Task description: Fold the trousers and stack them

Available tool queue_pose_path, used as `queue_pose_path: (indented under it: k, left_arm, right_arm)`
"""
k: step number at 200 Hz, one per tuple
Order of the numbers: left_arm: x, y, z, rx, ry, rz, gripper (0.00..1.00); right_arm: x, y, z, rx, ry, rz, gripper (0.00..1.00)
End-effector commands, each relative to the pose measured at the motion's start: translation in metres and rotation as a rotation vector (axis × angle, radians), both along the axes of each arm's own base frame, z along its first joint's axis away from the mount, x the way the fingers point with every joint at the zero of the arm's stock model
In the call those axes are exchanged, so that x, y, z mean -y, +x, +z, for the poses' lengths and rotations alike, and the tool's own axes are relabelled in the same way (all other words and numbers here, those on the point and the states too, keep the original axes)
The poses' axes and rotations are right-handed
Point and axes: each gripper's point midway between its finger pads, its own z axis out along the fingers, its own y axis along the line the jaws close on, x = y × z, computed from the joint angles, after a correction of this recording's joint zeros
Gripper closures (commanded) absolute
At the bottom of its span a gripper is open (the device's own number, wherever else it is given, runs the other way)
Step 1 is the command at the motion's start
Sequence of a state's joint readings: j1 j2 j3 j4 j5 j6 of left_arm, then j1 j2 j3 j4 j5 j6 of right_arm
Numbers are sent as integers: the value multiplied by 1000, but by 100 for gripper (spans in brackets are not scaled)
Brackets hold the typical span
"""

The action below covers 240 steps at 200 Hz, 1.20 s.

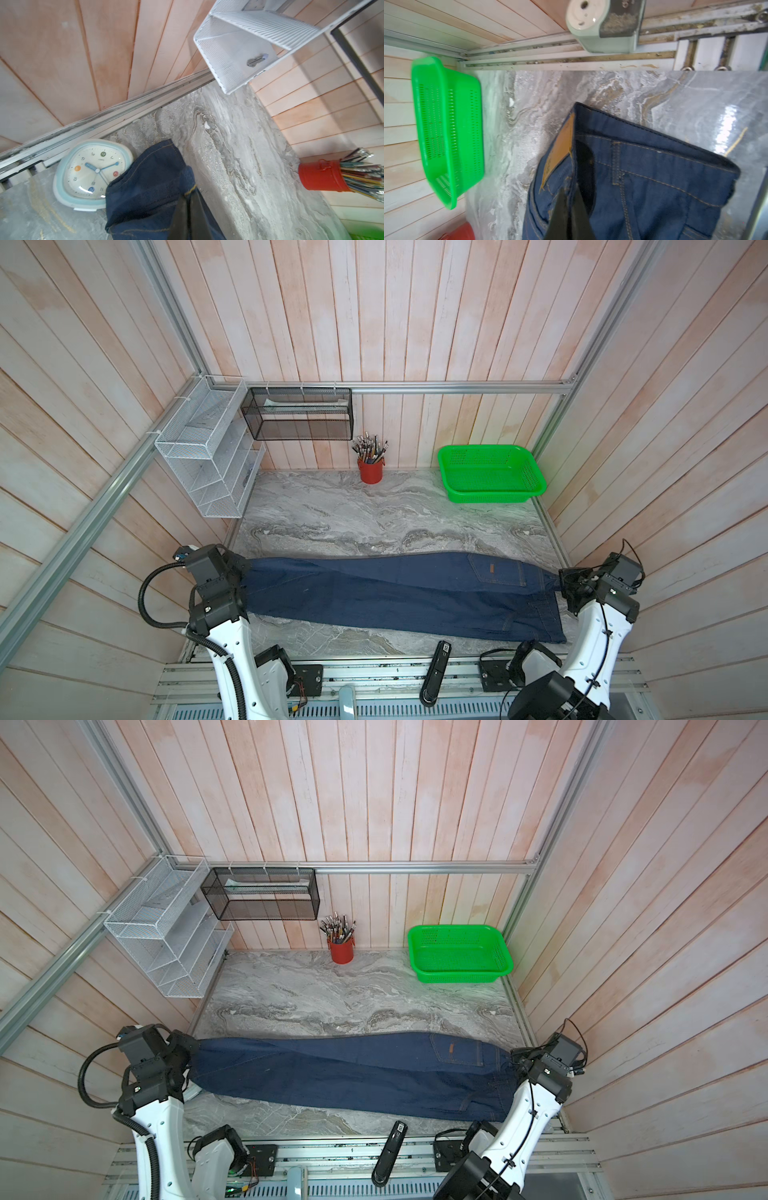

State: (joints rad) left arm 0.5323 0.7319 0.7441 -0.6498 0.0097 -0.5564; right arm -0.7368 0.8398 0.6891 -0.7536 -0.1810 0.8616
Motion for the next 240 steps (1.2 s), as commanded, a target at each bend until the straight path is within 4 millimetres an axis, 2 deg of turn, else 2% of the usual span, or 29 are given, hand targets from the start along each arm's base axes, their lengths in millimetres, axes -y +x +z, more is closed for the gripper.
queue_pose_path:
  k: [1, 18, 38, 57, 72, 95, 108, 137, 157, 185, 207, 223, 240]
  left_arm:
    - [-16, -8, 3, -17, 52, 76, 100]
    - [-20, -8, -2, -33, 34, 89, 100]
    - [-21, -1, -4, -3, -20, 73, 100]
    - [-22, 6, 1, 36, -63, 66, 100]
    - [-22, 13, 12, 84, -69, 56, 100]
    - [-26, 20, 29, 119, -65, 56, 100]
    - [-28, 20, 33, 115, -59, 59, 100]
    - [-36, 14, 34, 97, -57, 82, 100]
    - [-35, 14, 30, 96, -74, 86, 100]
    - [-34, 16, 25, 99, -80, 79, 100]
    - [-35, 17, 24, 105, -78, 77, 100]
    - [-35, 18, 25, 115, -85, 73, 100]
    - [-34, 20, 28, 138, -101, 66, 100]
  right_arm:
    - [1, -15, -15, -66, -21, -7, 100]
    - [-3, -18, -18, -71, -11, -1, 100]
    - [-12, -7, -8, -19, 57, 17, 100]
    - [-24, 14, 14, 75, 164, 63, 100]
    - [-32, 31, 38, 159, 238, 76, 100]
    - [-32, 39, 61, 172, 238, 125, 100]
    - [-34, 36, 60, 149, 206, 145, 100]
    - [-45, 22, 30, 107, 184, 170, 100]
    - [-43, 12, 23, 82, 121, 167, 100]
    - [-41, 10, 39, 90, 38, 189, 100]
    - [-50, 19, 60, 145, 35, 238, 100]
    - [-61, 32, 74, 213, 86, 277, 100]
    - [-78, 50, 79, 318, 239, 311, 100]
